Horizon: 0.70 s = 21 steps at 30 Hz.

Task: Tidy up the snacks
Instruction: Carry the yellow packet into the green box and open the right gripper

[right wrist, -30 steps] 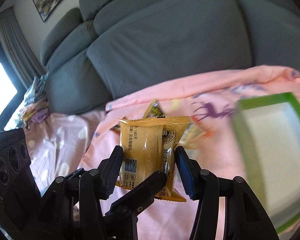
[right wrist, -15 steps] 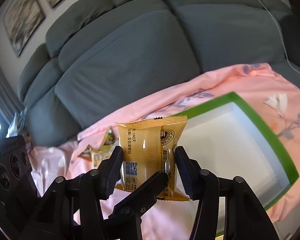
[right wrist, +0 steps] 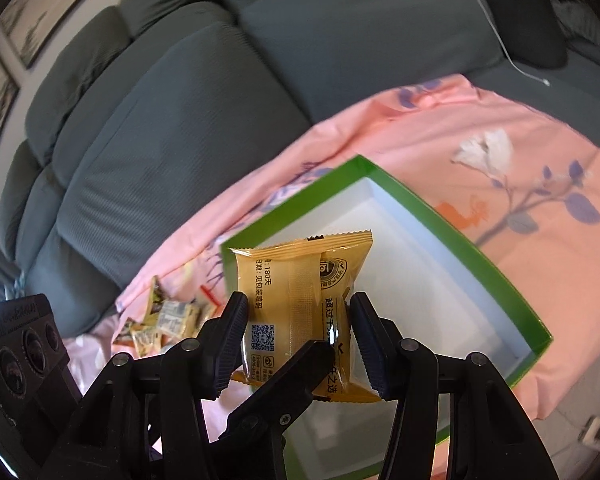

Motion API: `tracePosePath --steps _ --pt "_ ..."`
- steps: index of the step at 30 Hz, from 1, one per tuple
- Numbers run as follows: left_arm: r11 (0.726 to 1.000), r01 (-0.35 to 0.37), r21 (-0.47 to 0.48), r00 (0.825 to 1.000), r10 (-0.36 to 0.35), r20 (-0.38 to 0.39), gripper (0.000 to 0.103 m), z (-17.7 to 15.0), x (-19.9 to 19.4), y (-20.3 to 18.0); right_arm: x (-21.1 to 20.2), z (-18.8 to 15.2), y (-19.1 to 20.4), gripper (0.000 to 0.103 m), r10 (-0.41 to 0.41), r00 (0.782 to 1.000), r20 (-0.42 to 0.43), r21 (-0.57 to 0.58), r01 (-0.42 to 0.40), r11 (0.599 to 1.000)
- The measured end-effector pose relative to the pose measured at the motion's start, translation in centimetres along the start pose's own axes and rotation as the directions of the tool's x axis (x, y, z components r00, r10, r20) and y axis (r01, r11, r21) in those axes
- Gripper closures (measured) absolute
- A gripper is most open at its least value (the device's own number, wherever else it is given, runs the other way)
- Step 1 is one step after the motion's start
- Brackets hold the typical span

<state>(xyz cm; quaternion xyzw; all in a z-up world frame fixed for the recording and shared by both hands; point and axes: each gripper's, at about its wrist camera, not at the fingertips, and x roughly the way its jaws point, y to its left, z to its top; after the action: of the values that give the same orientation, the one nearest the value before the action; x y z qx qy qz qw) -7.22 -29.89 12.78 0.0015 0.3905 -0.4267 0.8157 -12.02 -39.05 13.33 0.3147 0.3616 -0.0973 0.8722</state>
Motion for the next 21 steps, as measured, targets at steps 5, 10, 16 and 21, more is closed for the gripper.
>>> tracePosePath --steps 5,10,16,21 --pt "1.000 0.014 -0.005 0.998 -0.014 -0.060 0.053 -0.1 2.1 -0.3 0.9 0.1 -1.9 0.047 -0.017 0.999 -0.034 0.050 0.019 0.999" --pt "0.999 0.026 -0.026 0.992 -0.029 -0.123 0.054 -0.3 3.8 -0.4 1.9 0.2 -3.5 0.047 -0.042 0.996 -0.080 0.098 0.050 0.994" --pt "0.999 0.023 -0.033 0.985 -0.028 -0.172 0.055 -0.3 5.0 -0.3 2.7 0.1 -4.6 0.047 -0.045 0.992 -0.116 0.129 0.060 0.990" --pt "0.998 0.041 -0.056 0.975 -0.052 -0.214 0.055 -0.7 6.0 -0.1 3.2 0.0 -5.3 0.047 -0.070 0.987 -0.145 0.140 0.091 0.986"
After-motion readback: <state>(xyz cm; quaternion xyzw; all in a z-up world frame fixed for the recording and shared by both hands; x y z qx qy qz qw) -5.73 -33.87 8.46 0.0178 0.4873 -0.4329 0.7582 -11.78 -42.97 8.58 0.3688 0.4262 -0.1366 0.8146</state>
